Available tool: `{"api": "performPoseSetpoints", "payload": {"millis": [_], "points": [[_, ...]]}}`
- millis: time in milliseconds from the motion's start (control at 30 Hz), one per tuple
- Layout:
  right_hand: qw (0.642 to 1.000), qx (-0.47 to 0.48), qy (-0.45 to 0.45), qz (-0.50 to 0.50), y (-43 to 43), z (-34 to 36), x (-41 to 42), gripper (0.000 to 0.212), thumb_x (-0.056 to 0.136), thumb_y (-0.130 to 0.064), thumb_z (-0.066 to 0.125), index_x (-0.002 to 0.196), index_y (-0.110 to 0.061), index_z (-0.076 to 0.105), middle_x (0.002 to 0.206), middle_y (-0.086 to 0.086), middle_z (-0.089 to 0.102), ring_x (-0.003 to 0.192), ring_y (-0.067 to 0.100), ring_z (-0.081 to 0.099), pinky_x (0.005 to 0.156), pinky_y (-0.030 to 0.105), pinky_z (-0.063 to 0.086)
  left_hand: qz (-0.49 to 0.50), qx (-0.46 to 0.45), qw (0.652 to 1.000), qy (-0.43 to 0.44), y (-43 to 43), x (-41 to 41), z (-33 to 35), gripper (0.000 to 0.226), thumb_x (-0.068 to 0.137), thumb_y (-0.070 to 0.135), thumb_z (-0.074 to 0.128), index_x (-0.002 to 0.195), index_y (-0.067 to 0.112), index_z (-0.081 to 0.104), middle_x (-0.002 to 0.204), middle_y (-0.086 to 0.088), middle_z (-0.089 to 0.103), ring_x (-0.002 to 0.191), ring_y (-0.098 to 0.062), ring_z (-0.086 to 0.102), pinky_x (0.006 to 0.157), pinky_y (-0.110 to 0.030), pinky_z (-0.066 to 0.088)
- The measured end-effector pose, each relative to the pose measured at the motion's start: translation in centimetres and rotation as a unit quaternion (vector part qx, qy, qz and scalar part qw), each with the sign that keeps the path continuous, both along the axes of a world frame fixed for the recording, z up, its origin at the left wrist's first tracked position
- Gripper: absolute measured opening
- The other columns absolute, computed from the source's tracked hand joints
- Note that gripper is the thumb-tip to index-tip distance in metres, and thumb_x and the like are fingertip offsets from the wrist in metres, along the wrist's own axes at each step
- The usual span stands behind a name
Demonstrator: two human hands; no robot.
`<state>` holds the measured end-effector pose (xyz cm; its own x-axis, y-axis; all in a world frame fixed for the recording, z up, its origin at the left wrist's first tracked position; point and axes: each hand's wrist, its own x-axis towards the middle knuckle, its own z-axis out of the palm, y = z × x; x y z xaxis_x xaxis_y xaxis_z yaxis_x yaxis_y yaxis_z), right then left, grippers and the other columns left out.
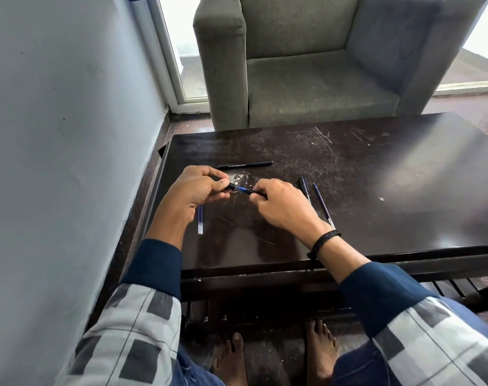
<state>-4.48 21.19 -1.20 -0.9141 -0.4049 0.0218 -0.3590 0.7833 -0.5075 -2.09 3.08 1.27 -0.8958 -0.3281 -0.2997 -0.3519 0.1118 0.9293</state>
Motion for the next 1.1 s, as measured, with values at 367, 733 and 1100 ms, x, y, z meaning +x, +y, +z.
{"api": "performPoseSetpoints", "payload": {"millis": [367, 733, 1100], "points": [[0.984, -0.107, 0.031, -0.140, 0.9, 1.1, -0.5, 0.021, 0.094, -0.038, 0.059, 0.100, -0.022, 0.071, 0.101, 0.000, 0.069, 0.095, 0.026, 0.063, 0.080, 0.035, 0.050, -0.071, -0.263, 0.960, -0.071, 1.8, -1.1, -2.7, 0.020, 0.075, 0.013, 0.085, 0.068, 0.025, 0.070, 0.085, -0.001, 0.073, 0.087, -0.018, 0.069, 0.083, -0.032, 0.054], [0.956, -0.229, -0.012, -0.185, 0.9, 2.0, -0.5, 0.017, 0.089, -0.040, 0.066, 0.086, -0.024, 0.070, 0.072, -0.012, 0.065, 0.071, 0.008, 0.061, 0.062, 0.026, 0.040, -0.128, -0.350, 0.921, -0.116, 3.5, -1.0, -3.3, 0.021, 0.081, 0.017, 0.080, 0.075, 0.031, 0.066, 0.097, 0.003, 0.072, 0.096, -0.018, 0.068, 0.091, -0.041, 0.055], [0.916, -0.345, -0.051, -0.198, 0.9, 2.1, -0.9, 0.010, 0.085, -0.035, 0.072, 0.084, -0.026, 0.069, 0.078, -0.006, 0.071, 0.074, 0.012, 0.069, 0.072, 0.035, 0.058, -0.112, -0.281, 0.952, -0.039, 3.2, -1.3, -2.7, 0.011, 0.091, 0.022, 0.071, 0.081, 0.026, 0.071, 0.090, 0.003, 0.071, 0.089, -0.014, 0.065, 0.082, -0.032, 0.051]]}}
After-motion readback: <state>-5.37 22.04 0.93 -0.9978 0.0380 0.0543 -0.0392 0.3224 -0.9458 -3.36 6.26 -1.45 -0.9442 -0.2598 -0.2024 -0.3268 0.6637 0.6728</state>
